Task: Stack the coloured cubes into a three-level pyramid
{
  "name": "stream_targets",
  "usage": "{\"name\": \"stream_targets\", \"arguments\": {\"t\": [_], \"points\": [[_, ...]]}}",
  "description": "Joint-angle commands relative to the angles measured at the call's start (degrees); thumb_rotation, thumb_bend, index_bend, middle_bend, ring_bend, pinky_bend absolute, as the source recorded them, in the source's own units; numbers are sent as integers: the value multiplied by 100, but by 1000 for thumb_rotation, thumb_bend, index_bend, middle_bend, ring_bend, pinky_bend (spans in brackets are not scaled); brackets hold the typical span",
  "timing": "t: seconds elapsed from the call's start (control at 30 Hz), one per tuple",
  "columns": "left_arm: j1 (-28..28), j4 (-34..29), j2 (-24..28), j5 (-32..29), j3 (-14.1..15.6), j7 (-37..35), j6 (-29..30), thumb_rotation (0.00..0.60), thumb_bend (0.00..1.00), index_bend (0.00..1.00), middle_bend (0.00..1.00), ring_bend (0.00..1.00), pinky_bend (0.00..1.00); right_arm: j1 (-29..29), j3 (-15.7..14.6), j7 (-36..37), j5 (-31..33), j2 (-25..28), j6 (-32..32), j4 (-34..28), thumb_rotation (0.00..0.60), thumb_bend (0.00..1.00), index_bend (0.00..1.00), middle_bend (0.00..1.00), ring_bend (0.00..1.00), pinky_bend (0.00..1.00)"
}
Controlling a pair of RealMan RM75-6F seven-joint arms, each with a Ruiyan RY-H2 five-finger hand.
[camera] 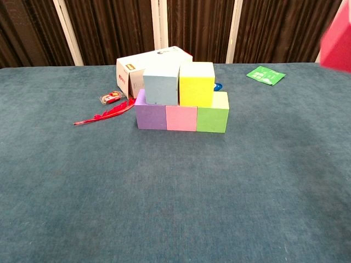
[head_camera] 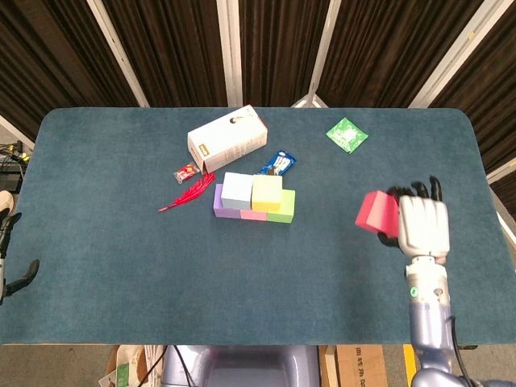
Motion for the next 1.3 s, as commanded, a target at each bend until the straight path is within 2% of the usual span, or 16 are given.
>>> {"name": "stream_targets", "arguments": {"t": [0.03, 0.13, 0.2, 0.4, 0.47, 0.63, 0.83, 1.3], "points": [[11, -4, 6, -20, -10, 2, 16, 600, 401, 121, 30, 0, 0, 911, 740, -437, 1256, 438, -610, -66, 600, 263, 402, 398, 191, 0], [22, 6, 15, -91, -47, 36, 41, 600, 401, 127, 32, 0, 0, 1650, 1232, -655, 2445, 545, -855, 194, 600, 264, 403, 398, 191, 0], [26, 19, 8, -134, -83, 67, 75, 600, 401, 127, 32, 0, 0, 2186, 1420, -873, 3142, 552, -913, 469, 600, 264, 403, 398, 191, 0], [39, 42, -40, -201, -130, 128, 136, 600, 401, 128, 33, 0, 0, 3385, 1614, -1146, 4476, 218, -1016, 1281, 600, 263, 403, 398, 191, 0], [38, 28, -45, -206, -124, 146, 126, 600, 401, 128, 33, 0, 0, 3678, 1600, -1145, 4653, 47, -1056, 1554, 600, 264, 404, 398, 192, 0], [60, 22, -35, -267, -156, 156, 162, 600, 401, 128, 35, 0, 0, 4352, 1431, -1186, 4907, -425, -1087, 2213, 600, 264, 405, 398, 191, 0], [55, 32, -24, -357, -199, 163, 145, 600, 401, 128, 35, 0, 0, 4822, 1160, -1241, 5009, -890, -1151, 2830, 600, 263, 405, 398, 192, 0], [12, 46, -53, -373, -186, 235, 64, 600, 401, 128, 37, 0, 0, 5022, 574, -913, 4492, -1608, -1667, 3753, 600, 263, 405, 398, 191, 0]]}}
